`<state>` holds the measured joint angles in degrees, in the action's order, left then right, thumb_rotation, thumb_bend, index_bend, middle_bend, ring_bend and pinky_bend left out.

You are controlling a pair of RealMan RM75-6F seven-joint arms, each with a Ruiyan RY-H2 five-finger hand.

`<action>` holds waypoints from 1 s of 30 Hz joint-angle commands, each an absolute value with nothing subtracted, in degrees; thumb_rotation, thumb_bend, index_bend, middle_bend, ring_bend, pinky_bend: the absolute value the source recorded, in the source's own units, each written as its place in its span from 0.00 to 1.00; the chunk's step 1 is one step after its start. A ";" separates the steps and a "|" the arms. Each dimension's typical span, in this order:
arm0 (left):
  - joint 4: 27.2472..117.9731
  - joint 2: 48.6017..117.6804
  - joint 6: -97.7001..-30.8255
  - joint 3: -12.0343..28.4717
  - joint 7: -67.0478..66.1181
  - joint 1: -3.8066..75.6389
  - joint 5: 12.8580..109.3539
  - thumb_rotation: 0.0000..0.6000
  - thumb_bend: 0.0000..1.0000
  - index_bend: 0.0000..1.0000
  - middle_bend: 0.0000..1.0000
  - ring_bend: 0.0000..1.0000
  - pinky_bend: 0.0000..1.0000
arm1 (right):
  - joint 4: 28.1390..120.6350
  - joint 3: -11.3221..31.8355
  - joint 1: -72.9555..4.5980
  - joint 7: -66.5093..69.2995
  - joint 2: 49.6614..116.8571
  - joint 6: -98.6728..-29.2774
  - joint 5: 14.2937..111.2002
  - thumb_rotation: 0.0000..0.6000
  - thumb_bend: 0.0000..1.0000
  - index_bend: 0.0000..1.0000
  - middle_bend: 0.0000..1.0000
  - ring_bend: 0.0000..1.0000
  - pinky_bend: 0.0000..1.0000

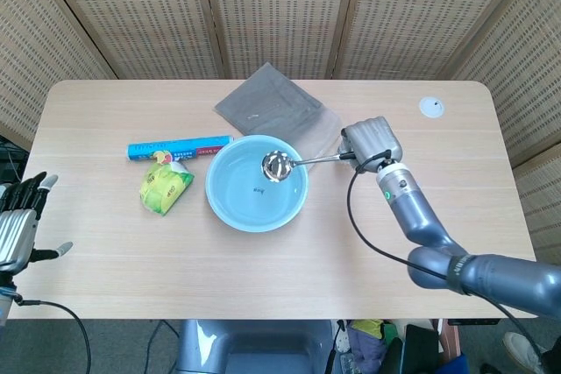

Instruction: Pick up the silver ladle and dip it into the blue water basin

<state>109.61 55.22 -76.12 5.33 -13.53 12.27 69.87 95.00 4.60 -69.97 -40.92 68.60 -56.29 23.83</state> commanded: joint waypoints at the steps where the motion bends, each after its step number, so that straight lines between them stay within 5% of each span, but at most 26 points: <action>1: 109.55 55.15 -75.94 5.42 -13.35 12.34 69.62 1.00 0.00 0.00 0.00 0.00 0.00 | 91.18 5.09 -74.35 -49.83 75.87 -63.57 17.29 1.00 1.00 0.92 0.97 1.00 1.00; 30: 108.25 54.64 -72.61 6.32 -11.91 13.96 65.42 1.00 0.00 0.00 0.00 0.00 0.00 | 77.46 4.95 -76.93 -69.37 91.48 -64.83 22.05 1.00 1.00 0.92 0.97 1.00 1.00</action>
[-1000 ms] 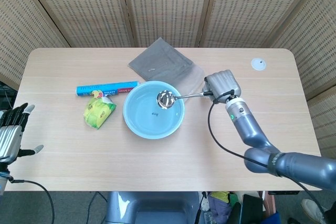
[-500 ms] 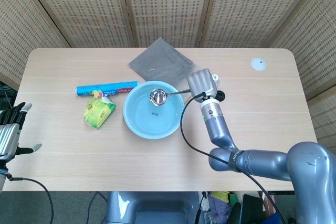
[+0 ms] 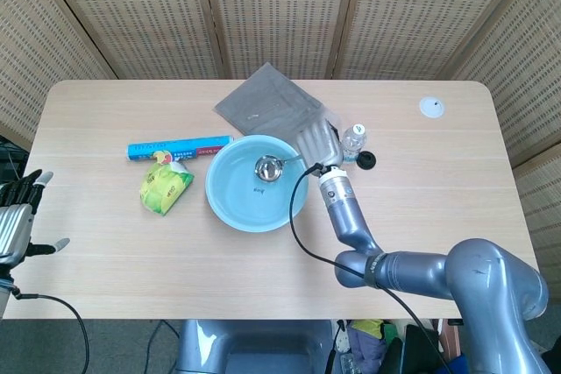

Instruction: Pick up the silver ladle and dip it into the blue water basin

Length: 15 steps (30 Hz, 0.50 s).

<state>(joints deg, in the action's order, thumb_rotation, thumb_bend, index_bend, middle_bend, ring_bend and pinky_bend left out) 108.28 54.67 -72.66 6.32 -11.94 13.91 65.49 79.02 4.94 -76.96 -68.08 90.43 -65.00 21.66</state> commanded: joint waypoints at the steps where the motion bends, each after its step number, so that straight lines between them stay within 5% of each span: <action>1: 108.23 54.65 -72.62 6.32 -11.90 13.97 65.38 1.00 0.00 0.00 0.00 0.00 0.00 | 76.82 4.72 -76.94 -70.04 91.75 -64.74 22.36 1.00 1.00 0.92 0.97 1.00 1.00; 15: 108.09 55.00 -72.42 6.24 -12.54 14.38 64.79 1.00 0.00 0.00 0.00 0.00 0.00 | 80.20 2.61 -76.19 -79.34 91.30 -63.72 22.11 1.00 1.00 0.92 0.97 1.00 1.00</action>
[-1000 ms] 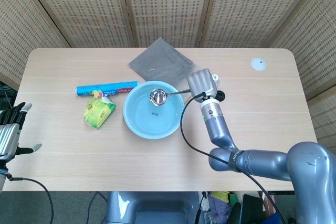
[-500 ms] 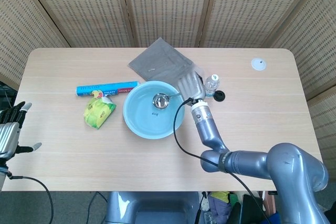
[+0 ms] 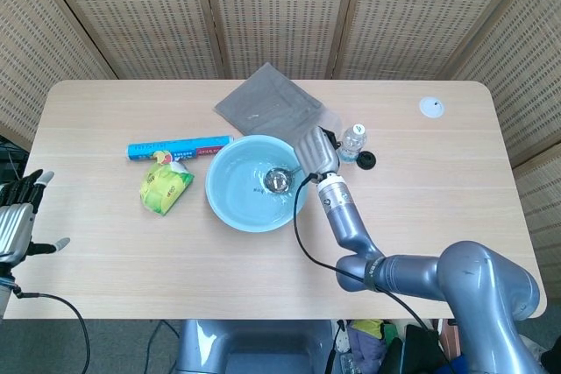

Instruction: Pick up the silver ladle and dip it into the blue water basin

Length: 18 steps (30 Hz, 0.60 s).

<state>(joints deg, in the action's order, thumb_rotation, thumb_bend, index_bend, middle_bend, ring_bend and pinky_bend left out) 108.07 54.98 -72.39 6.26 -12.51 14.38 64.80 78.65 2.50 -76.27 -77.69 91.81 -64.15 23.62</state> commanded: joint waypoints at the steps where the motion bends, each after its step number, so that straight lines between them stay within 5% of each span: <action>1: 108.09 55.00 -72.43 6.24 -12.55 14.38 64.79 1.00 0.00 0.00 0.00 0.00 0.00 | 80.36 2.63 -76.19 -79.52 91.24 -63.70 21.94 1.00 1.00 0.92 0.97 1.00 1.00; 9: 108.07 55.26 -72.33 6.10 -13.05 14.58 64.60 1.00 0.00 0.00 0.00 0.00 0.00 | 85.34 2.92 -76.32 -81.72 88.97 -61.19 17.40 1.00 1.00 0.92 0.97 1.00 1.00; 18: 108.06 55.40 -72.18 6.06 -13.23 14.77 64.24 1.00 0.00 0.00 0.00 0.00 0.00 | 90.03 9.85 -76.14 -73.75 83.88 -54.51 2.78 1.00 1.00 0.92 0.97 1.00 1.00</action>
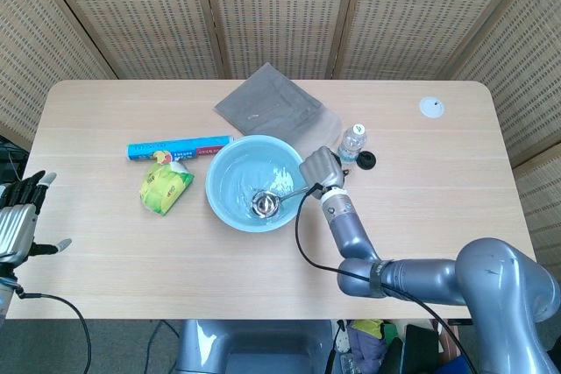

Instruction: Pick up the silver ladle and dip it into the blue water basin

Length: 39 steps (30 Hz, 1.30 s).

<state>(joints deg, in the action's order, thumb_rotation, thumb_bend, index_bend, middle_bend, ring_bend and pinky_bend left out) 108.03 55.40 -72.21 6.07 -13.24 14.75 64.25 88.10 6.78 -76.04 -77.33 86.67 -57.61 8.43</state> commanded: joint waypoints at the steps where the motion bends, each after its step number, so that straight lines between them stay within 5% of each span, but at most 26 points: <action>1: 108.05 55.39 -72.15 6.03 -13.24 14.79 64.26 1.00 0.00 0.00 0.00 0.00 0.00 | 90.30 10.38 -76.16 -72.94 83.28 -53.91 1.64 1.00 1.00 0.92 0.97 1.00 1.00; 18: 108.11 55.26 -71.48 5.76 -12.90 15.08 64.23 1.00 0.00 0.00 0.00 0.00 0.00 | 95.14 13.88 -77.19 -61.52 71.86 -46.90 -6.96 1.00 1.00 0.92 0.97 1.00 1.00; 39: 107.88 54.87 -70.57 5.95 -12.11 15.56 63.32 1.00 0.00 0.00 0.00 0.00 0.00 | 98.38 9.50 -86.32 -64.42 66.53 -50.24 -17.60 1.00 1.00 0.92 0.97 1.00 1.00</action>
